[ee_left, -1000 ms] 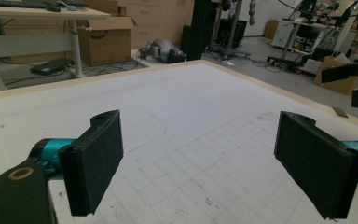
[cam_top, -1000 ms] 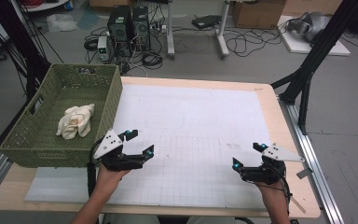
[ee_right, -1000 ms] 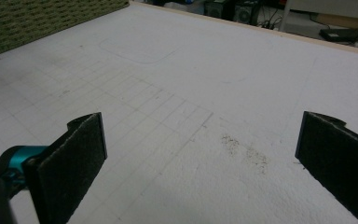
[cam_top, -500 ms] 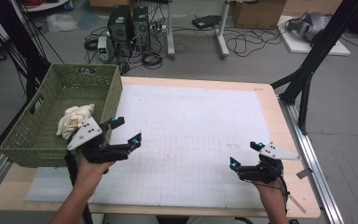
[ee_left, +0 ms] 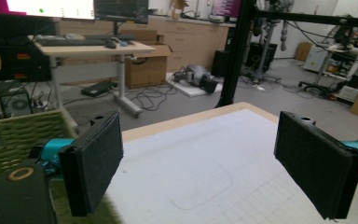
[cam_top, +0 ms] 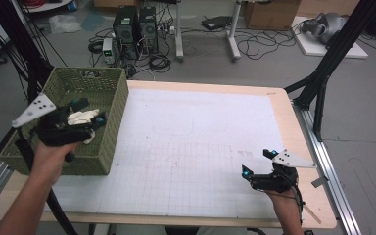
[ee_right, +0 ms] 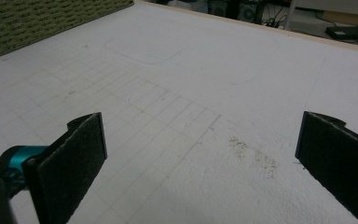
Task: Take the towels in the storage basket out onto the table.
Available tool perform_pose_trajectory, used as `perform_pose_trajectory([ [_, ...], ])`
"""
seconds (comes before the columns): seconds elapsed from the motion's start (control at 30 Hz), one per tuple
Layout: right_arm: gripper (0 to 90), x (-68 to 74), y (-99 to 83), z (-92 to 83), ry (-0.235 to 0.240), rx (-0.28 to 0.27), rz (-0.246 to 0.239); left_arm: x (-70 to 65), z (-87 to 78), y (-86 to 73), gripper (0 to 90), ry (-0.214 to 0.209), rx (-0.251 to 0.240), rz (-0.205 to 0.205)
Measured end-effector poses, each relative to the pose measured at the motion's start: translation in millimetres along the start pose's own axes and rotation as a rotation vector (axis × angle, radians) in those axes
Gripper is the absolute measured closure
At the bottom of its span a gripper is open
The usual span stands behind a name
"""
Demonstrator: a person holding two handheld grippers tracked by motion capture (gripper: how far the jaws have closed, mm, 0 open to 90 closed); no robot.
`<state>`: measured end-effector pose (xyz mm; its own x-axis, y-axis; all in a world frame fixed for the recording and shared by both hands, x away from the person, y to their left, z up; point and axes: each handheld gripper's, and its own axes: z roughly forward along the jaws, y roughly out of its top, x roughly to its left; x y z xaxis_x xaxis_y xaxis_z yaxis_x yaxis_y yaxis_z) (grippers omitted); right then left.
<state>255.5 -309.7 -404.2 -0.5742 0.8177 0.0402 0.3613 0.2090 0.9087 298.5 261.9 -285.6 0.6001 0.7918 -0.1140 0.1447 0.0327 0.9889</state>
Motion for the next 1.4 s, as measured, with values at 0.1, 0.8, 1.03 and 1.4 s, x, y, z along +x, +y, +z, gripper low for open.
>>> perform_pose_trajectory([
  [0.1, 0.9, 0.3, -0.5, 0.8, 0.003, 0.005, 0.003, 23.0, -2.3, 3.8, 15.9, 0.036, 0.007, -0.024],
  [0.8, 0.9, -0.5, -1.8, 3.3, 0.003, 0.016, -0.014, 116.0, 34.4, -44.2, 16.7, 0.306, 0.385, -0.13],
  [1.03, 0.9, -1.9, -2.9, 4.1, 0.004, 0.017, 0.005, 127.8, 56.4, -69.3, 18.0, 0.347, 0.57, -0.179],
  [1.4, 0.9, -1.3, -3.3, 4.2, 0.008, 0.021, 0.003, 133.5, 65.4, -89.1, 35.4, 0.405, 0.745, -0.14],
])
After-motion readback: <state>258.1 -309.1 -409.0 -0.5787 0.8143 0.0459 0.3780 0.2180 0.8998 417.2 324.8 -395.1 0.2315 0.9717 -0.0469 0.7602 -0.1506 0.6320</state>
